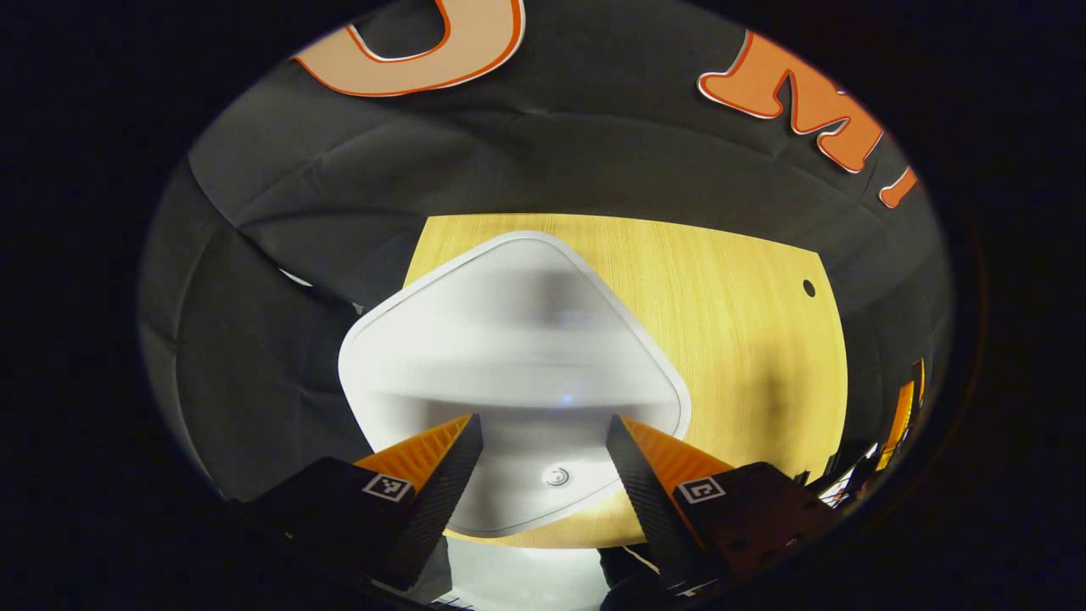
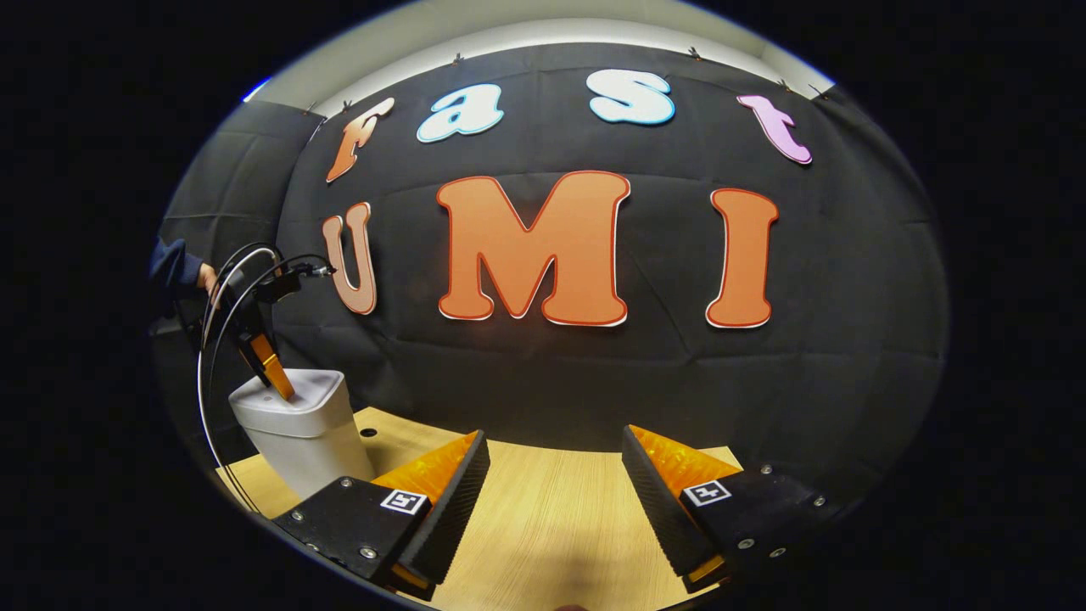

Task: Press the lid of the desktop garbage bin to open it, pick up the crumpled paper on the desktop and throw it into the bin, then pick up the pop can on the desktop and drop it into the bin, and finally close the garbage bin lid.

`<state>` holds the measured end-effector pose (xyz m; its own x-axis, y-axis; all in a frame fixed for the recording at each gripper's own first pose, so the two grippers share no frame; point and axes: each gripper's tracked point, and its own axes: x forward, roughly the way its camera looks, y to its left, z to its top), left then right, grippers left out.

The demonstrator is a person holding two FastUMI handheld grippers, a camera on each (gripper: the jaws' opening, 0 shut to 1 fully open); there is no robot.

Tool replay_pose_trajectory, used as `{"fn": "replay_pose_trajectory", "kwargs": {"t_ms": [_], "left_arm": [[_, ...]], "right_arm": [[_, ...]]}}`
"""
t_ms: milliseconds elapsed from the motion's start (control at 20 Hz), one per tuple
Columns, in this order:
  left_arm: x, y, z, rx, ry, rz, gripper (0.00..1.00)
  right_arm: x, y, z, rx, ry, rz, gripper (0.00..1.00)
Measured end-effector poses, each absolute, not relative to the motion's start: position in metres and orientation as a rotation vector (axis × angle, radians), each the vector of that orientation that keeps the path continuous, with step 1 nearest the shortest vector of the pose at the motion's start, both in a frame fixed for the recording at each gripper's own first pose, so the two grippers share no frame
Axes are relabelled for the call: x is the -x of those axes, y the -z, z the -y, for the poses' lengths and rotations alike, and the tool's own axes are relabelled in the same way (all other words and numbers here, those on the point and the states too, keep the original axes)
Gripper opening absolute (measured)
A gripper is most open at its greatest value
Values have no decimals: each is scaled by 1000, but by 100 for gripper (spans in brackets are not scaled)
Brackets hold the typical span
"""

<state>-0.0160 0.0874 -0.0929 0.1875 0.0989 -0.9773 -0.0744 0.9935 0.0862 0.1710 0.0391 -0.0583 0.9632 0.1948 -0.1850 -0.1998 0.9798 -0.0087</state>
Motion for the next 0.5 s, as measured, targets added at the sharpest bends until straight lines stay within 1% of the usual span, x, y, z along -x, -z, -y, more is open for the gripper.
{"fn": "replay_pose_trajectory", "kwargs": {"t_ms": [200,500], "left_arm": [[16,91,-89,-23,-142,-1393,96],[12,78,-91,-39,-200,-1302,97]], "right_arm": [[-171,49,-33,24,-184,-168,94],[-169,46,-30,24,-175,-169,93]]}}
